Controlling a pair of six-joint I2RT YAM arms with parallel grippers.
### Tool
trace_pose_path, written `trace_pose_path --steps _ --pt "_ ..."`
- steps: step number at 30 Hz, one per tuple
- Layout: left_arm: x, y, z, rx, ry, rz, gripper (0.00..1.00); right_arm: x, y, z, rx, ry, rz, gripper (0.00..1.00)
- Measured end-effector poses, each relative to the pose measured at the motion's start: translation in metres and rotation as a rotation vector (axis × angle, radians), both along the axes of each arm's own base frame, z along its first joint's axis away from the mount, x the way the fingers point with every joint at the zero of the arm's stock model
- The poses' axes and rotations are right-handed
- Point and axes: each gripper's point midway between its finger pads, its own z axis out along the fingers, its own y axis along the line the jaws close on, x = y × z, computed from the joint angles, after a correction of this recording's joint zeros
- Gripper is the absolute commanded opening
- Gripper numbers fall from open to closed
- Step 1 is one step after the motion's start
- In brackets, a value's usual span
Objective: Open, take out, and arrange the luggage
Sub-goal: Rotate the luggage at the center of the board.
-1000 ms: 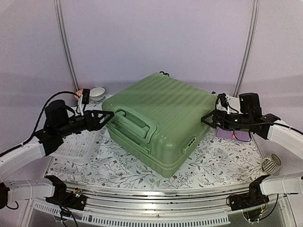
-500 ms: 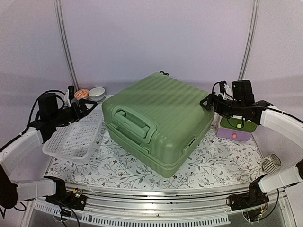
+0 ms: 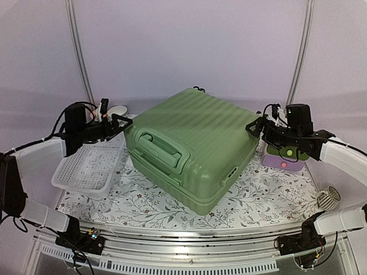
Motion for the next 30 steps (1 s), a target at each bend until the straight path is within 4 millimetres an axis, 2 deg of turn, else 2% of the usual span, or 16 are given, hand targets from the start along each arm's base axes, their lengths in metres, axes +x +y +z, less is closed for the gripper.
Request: trace_pose_path --steps 7,10,12,17,21,26,30 --pt "0.032 -0.012 -0.009 0.004 -0.010 -0.034 0.98 -0.015 0.008 -0.006 0.076 0.008 0.056 0.99" --pt "0.040 -0.032 -0.011 -0.019 -0.002 -0.116 0.97 -0.015 0.011 -0.006 0.091 0.011 0.074 0.99" --pt "0.039 -0.049 -0.010 -0.020 -0.015 -0.166 0.96 -0.014 0.014 -0.007 0.097 0.014 0.086 0.99" --pt "0.036 -0.050 -0.011 -0.018 -0.036 -0.158 0.95 -0.002 0.022 -0.007 0.107 0.040 0.107 0.99" --pt "0.018 -0.047 -0.010 -0.019 -0.047 -0.135 0.95 0.013 0.026 -0.008 0.095 0.067 0.106 0.99" --pt "-0.023 -0.049 -0.010 -0.007 -0.044 -0.119 0.95 0.049 0.029 -0.007 0.076 0.075 0.102 0.99" --pt "-0.057 -0.062 -0.009 -0.012 -0.038 -0.146 0.95 0.077 0.029 -0.006 0.064 0.072 0.098 0.99"
